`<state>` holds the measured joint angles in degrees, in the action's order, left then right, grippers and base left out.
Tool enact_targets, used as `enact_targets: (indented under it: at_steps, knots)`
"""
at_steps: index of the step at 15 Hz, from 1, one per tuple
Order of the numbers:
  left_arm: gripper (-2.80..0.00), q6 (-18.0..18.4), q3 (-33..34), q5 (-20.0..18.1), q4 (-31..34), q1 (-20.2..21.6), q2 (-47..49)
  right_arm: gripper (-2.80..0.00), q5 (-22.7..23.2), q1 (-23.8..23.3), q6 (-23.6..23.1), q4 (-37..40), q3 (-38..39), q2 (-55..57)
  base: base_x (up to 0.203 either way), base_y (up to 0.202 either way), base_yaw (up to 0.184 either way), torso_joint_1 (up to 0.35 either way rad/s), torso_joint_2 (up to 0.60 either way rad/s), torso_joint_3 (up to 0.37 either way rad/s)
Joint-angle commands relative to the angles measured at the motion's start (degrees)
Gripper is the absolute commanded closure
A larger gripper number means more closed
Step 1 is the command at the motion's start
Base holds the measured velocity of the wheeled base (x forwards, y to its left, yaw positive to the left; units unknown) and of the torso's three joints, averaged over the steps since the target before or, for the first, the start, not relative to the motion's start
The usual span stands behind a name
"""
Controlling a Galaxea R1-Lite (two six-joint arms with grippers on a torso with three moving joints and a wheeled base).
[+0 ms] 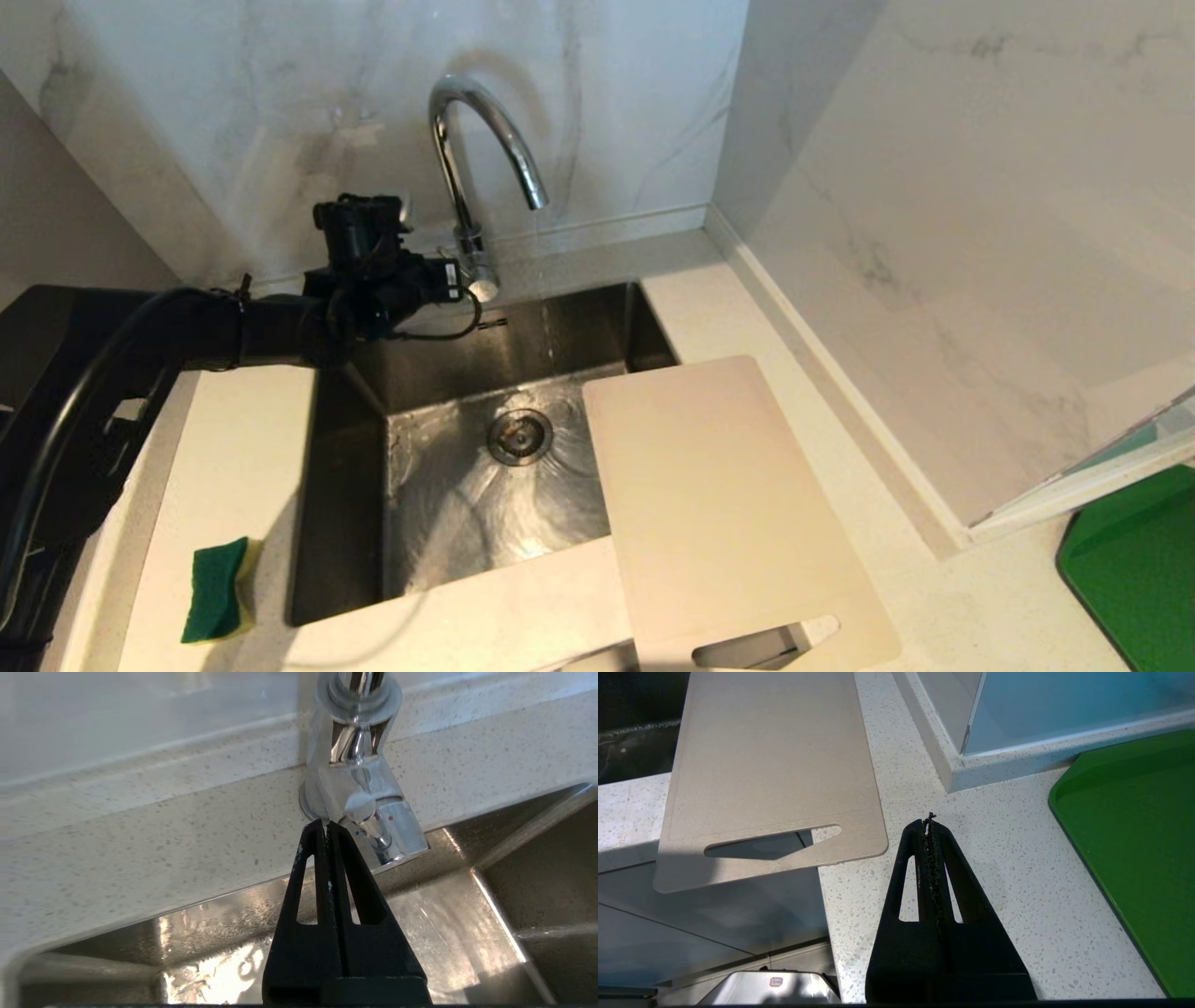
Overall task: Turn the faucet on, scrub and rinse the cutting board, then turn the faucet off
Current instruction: Turn off the tap
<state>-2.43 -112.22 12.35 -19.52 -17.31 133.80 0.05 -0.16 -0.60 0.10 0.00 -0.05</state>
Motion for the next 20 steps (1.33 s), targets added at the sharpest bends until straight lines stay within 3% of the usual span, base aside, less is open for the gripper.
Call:
enact_targets:
  at_steps: [1, 4, 7, 9, 11, 16, 20]
  knots:
    - [0.0, -0.04, 1.62, 0.13, 0.79, -0.27, -3.31, 0.0, 0.04, -0.02, -0.02, -0.01, 0.08, -0.03, 0.0, 0.0, 0.0, 0.0, 0.0, 0.0]
    - [0.0, -0.02, 6.43, 0.13, 1.09, -0.2, -6.51, 0.0, 0.04, -0.02, 0.04, -0.01, 0.09, -0.01, 0.0, 0.0, 0.0, 0.0, 0.0, 0.0]
    - [0.0, 0.0, 16.24, -0.13, 0.89, 1.08, -11.49, 0.0, 0.04, -0.02, -0.02, -0.01, 0.09, -0.04, 0.0, 0.0, 0.0, 0.0, 0.0, 0.0]
    - [0.0, 0.16, 23.54, -0.63, 0.78, 4.66, -15.59, 0.0, 0.04, -0.02, -0.02, -0.01, 0.09, -0.03, 0.0, 0.0, 0.0, 0.0, 0.0, 0.0]
    - [0.0, 0.16, 25.8, -1.91, 0.72, 7.81, -17.34, 0.0, 0.04, -0.02, -0.02, -0.01, 0.09, -0.02, 0.0, 0.0, 0.0, 0.0, 0.0, 0.0]
    - [0.0, -1.23, 23.17, -1.88, -2.88, 2.39, -14.16, 0.0, 0.04, -0.02, -0.02, -0.01, 0.09, -0.04, 0.0, 0.0, 0.0, 0.0, 0.0, 0.0]
    - [0.0, -1.44, 16.17, -1.69, -3.37, 0.19, -8.98, 0.0, 0.04, -0.02, -0.02, -0.01, 0.09, -0.04, 0.0, 0.0, 0.0, 0.0, 0.0, 0.0]
